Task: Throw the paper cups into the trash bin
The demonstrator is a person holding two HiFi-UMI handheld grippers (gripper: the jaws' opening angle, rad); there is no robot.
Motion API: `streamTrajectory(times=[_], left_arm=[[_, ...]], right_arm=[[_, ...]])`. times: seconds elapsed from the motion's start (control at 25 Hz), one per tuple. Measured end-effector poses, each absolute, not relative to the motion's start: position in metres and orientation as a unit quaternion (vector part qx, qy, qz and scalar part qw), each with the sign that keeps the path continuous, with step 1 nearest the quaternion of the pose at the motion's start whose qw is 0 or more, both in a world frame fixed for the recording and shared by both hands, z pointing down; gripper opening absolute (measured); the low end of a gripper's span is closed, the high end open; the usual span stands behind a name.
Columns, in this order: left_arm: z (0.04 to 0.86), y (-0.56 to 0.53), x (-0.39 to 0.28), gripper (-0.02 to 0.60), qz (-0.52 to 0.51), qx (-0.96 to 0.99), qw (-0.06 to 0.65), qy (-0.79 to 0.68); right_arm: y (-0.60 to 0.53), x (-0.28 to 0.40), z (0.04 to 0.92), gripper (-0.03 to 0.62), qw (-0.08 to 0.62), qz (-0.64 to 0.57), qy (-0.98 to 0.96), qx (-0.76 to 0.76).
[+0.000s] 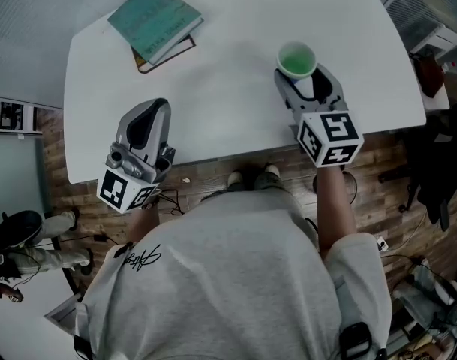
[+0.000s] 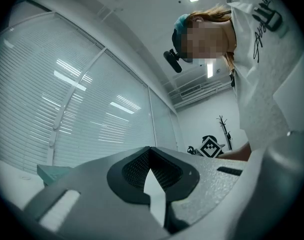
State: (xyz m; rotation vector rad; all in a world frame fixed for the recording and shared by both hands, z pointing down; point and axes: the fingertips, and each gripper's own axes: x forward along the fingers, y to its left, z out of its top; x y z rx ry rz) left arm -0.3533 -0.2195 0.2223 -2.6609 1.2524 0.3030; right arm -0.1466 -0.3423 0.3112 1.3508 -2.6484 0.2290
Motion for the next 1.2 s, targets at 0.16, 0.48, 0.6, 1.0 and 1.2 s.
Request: streamTrajectory(times=[0.16,0.48,0.6,1.0,1.2], left_arm=[[0.22,-0.21,-0.352,0.003,0.105,-0.906,0.093,0.398],[0.219,-0.187,-0.343,0.003,0.111,-0.922,0.096,0.359],[0.22,-0.179,-0.338,0.003,0.114,-0.927,0.095,0.345],[0.22,-0.169,-0.327,0.003,0.122,-0.946,0.092,0.286],[0.22,-0.169,-0.316,0.003,0.133,-0.954,0.089,0.253]], right_arm=[[-0.321,-0.146,0.305,0.283,0.073,0.069,-0.88,0.464],[-0.277,-0.142,0.295,0.284,0.052,0.064,-0.869,0.487],[-0.263,-0.139,0.292,0.283,0.047,0.059,-0.865,0.496],[-0.226,-0.133,0.29,0.284,0.038,0.061,-0.844,0.531],[-0.208,-0.124,0.288,0.283,0.029,0.063,-0.828,0.556]])
